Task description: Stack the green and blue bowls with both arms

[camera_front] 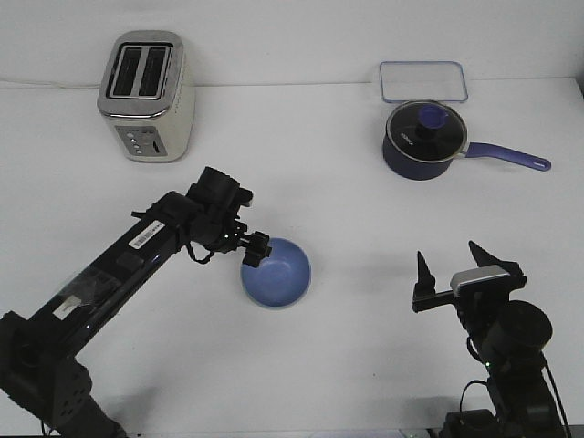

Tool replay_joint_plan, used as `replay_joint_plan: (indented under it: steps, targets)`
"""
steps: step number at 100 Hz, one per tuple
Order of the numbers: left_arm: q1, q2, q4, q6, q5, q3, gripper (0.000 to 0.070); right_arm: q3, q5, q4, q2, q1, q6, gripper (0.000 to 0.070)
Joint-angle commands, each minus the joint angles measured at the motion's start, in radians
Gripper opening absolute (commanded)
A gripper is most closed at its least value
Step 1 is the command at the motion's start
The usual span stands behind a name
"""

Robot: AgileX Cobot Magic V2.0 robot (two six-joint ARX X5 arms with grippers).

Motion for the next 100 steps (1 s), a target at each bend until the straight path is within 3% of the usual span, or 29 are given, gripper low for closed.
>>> replay_joint_plan:
  steps: [1, 21, 41, 60, 76, 100]
  targets:
    - [0.016, -0.038, 0.005, 0.013, -0.001, 0.019, 0.0436, 0.002, 0.000, 0.011, 0.004, 0.002, 0.010, 0.0638]
    - [0.100, -0.147, -0.003, 0.029, -0.027, 0.018, 0.0435, 0.002, 0.000, 0.011, 0.004, 0.002, 0.010, 0.0638]
    - [0.174, -0.257, -0.038, 0.058, -0.179, 0.018, 0.0435, 0.002, 0.000, 0.011, 0.004, 0.002, 0.010, 0.0638]
    - [0.252, -0.370, -0.027, 0.057, -0.187, -0.002, 0.0435, 0.002, 0.000, 0.011, 0.004, 0.002, 0.010, 0.0638]
    - [0.304, -0.510, 0.073, 0.050, -0.195, -0.144, 0.0435, 0.002, 0.000, 0.011, 0.004, 0.002, 0.010, 0.0638]
    - [0.336, -0.798, 0.317, 0.002, -0.198, -0.515, 0.0435, 0.002, 0.000, 0.011, 0.004, 0.002, 0.010, 0.0638]
